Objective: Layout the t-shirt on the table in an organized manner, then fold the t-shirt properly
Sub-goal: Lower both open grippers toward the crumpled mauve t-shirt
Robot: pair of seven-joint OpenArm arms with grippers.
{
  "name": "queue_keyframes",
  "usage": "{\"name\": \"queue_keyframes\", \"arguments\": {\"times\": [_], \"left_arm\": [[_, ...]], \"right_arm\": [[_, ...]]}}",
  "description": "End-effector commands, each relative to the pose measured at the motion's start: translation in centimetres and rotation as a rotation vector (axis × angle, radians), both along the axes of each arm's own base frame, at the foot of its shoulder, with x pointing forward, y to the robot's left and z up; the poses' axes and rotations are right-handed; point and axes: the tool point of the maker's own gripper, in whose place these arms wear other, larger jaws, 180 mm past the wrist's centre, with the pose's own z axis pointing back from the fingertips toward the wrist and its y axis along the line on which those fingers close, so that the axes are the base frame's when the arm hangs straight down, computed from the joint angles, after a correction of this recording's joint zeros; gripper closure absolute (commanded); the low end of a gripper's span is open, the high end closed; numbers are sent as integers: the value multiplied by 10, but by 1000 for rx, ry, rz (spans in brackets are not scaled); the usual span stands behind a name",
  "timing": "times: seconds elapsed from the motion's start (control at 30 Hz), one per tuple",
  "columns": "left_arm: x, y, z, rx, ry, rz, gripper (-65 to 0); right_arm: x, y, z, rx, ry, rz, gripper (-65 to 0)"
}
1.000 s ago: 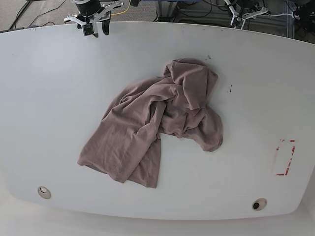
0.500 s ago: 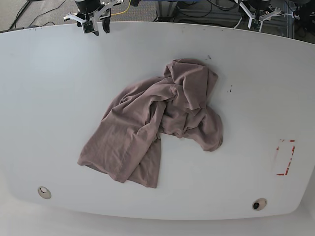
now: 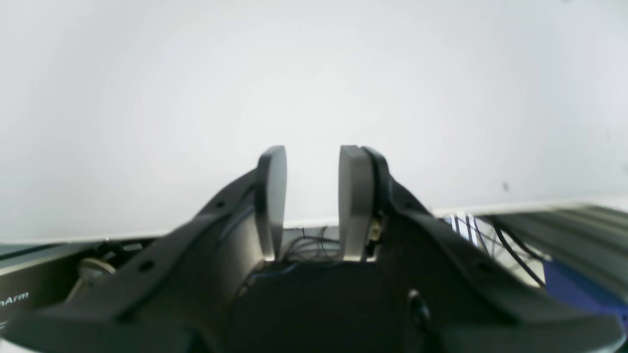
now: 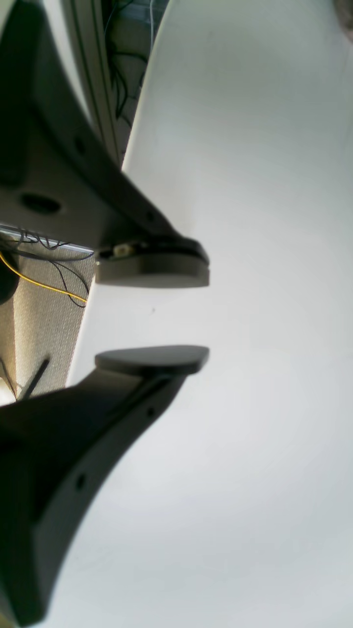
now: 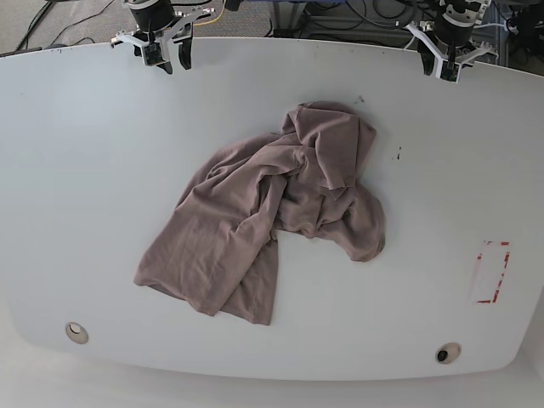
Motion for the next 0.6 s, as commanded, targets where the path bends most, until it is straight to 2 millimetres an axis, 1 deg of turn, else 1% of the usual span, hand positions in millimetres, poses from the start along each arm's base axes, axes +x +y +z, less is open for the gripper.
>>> {"name": "queue_keyframes", "arguments": {"times": [0.0, 0.1, 0.3, 0.57], "left_arm": [[16, -1, 11, 0, -64, -6, -160], [27, -2, 16, -1, -92, -9, -160], [50, -17, 22, -27, -145, -45, -160], [73, -27, 27, -46, -189, -66, -158]], "right_arm": [[13, 0, 11, 4, -58, 1, -185], [22, 0, 14, 4, -82, 1, -185], [45, 0, 22, 4, -139, 2, -185], [73, 1, 35, 8, -216, -2, -189]]}}
